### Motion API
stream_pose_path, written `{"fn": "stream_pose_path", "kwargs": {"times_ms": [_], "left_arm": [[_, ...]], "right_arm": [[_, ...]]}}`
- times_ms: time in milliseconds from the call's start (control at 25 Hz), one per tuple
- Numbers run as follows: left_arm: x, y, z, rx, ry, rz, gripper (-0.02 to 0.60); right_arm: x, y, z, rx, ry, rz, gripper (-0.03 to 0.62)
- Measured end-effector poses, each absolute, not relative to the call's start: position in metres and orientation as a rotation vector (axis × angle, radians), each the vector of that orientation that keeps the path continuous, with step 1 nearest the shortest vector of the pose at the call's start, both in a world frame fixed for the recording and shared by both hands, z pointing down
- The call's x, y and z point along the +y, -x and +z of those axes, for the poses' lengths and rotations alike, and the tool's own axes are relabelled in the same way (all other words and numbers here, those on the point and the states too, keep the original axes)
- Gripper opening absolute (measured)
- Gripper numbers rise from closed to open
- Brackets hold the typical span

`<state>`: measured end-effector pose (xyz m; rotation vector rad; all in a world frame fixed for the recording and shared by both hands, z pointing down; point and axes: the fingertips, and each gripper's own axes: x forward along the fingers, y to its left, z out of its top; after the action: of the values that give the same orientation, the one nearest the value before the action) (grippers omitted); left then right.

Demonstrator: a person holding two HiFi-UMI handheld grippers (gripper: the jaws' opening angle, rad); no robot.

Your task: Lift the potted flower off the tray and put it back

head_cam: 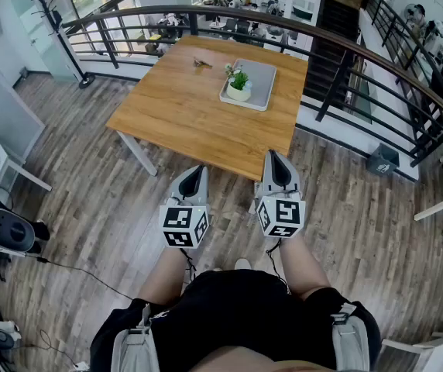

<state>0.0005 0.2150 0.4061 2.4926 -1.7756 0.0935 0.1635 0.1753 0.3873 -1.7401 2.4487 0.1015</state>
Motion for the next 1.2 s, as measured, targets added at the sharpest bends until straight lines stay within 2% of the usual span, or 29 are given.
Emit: {"fn": "stream_pose_path", "kwargs": {"times_ms": [520, 1200], "left_arm": [[0.261, 0.009, 0.401, -1.780, -2.506, 0.017, 0.012], [0.251, 0.089, 0.415, -1.813, -2.480, 0.015, 0.012]], "right_arm": [[0.218, -0.147, 0.384, 2.465, 1.703, 0.075, -0.003], [0.218, -0.095, 0.383, 2.439, 1.745, 0.136, -0.003]]}}
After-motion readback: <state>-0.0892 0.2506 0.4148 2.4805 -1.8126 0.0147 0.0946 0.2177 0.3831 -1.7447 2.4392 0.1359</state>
